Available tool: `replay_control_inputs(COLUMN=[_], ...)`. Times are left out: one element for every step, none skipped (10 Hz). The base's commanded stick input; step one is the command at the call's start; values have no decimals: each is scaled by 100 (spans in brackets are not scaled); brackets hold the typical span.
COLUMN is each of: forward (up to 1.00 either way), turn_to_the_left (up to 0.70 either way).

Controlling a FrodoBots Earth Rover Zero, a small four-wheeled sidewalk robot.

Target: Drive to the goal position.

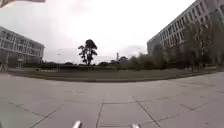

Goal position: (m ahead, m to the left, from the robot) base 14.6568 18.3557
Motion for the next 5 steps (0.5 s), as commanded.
replay_control_inputs(forward=[70, 70, 70, 70, 70], turn_to_the_left=[34, 34, 34, 34, 34])
